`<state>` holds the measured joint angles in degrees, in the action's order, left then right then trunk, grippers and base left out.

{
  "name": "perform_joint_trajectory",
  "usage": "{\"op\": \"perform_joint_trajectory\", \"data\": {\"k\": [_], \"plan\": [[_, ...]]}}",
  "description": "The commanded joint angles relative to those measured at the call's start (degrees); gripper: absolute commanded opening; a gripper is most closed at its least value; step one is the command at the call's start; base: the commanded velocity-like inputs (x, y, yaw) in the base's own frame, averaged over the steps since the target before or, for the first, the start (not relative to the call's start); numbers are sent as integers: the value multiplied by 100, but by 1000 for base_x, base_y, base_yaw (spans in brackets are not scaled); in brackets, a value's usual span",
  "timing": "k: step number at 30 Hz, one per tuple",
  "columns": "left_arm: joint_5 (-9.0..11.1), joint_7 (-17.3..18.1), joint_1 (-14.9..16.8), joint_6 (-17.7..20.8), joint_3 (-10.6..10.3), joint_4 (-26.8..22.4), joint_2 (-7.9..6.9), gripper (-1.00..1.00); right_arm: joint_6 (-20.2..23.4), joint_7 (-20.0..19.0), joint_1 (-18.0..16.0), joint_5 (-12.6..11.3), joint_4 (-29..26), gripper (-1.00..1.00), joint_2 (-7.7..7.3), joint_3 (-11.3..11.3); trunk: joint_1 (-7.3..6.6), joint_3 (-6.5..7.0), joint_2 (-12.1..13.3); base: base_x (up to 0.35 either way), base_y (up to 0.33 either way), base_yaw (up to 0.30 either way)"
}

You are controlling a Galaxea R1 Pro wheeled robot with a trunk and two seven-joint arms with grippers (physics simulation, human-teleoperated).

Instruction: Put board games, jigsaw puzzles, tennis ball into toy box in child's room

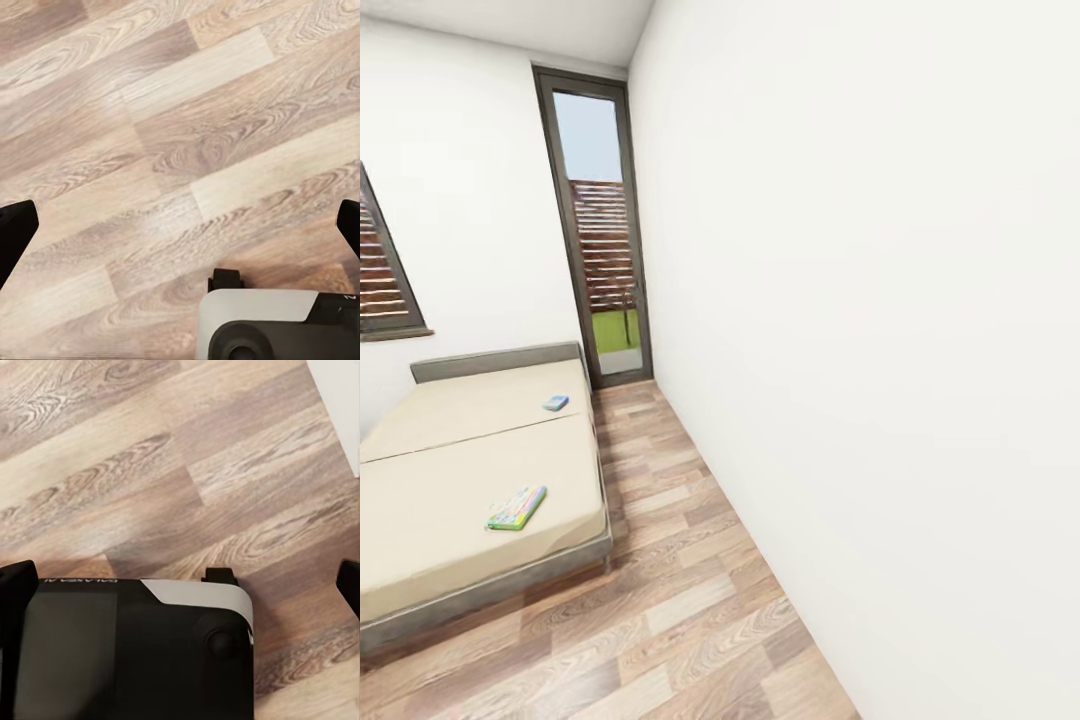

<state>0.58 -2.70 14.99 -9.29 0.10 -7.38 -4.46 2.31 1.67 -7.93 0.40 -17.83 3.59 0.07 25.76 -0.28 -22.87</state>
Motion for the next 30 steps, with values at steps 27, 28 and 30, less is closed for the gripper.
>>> {"op": "perform_joint_trajectory", "data": {"k": [27,28,30], "plan": [[4,-11,4,-29,-3,9,6,100,24,18,2,4,-10,100,33,2,2,-79,-5,0,0,279],[4,-11,4,-29,-2,9,6,100,24,18,2,4,-10,100,33,2,2,-82,-5,0,0,280],[4,-11,4,-29,-2,9,6,100,24,18,2,4,-10,100,34,2,2,-88,-5,0,0,280]]}}
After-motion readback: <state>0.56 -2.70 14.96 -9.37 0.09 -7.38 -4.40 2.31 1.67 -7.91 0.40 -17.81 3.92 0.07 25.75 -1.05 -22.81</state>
